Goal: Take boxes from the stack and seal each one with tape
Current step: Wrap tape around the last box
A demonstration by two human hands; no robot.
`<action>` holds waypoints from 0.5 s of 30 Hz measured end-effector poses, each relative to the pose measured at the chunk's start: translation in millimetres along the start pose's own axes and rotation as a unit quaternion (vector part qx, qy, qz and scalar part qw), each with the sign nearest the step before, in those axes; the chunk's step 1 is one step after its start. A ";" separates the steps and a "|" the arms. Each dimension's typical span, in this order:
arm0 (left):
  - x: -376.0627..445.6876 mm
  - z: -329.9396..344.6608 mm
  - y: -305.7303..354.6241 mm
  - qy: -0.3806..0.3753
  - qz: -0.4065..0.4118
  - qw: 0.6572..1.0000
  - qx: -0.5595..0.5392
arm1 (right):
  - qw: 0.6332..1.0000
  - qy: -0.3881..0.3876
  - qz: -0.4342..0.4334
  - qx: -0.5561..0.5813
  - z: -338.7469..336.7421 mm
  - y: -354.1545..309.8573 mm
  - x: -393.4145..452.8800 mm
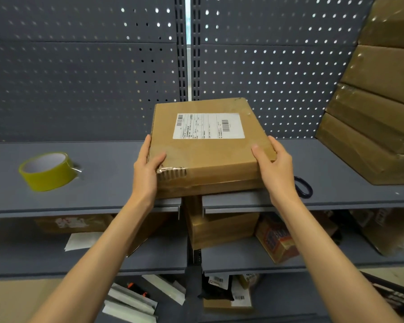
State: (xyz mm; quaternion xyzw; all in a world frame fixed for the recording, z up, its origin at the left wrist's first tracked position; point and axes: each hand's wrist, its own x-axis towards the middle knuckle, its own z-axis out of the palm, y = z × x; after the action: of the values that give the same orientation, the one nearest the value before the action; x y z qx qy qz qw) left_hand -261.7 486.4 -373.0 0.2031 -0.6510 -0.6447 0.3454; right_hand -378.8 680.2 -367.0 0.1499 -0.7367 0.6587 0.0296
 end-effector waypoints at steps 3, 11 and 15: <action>-6.9 4.3 4.2 0.008 0.027 0.999 -0.018 | 0.999 0.000 -0.034 0.004 -8.7 -7.0 -2.5; -18.9 10.4 15.8 0.015 0.072 0.996 -0.040 | 0.994 0.014 -0.089 0.054 -24.8 -14.1 -9.0; -24.5 8.0 16.0 0.008 0.045 0.998 -0.036 | 0.993 0.005 -0.100 0.055 -28.8 -18.3 -9.6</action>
State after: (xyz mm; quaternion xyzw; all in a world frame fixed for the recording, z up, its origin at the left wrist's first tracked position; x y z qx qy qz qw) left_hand -247.9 510.7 -361.4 0.1666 -0.6331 -0.6496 0.3866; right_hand -369.4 708.6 -347.9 0.2205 -0.6804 0.6930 0.0906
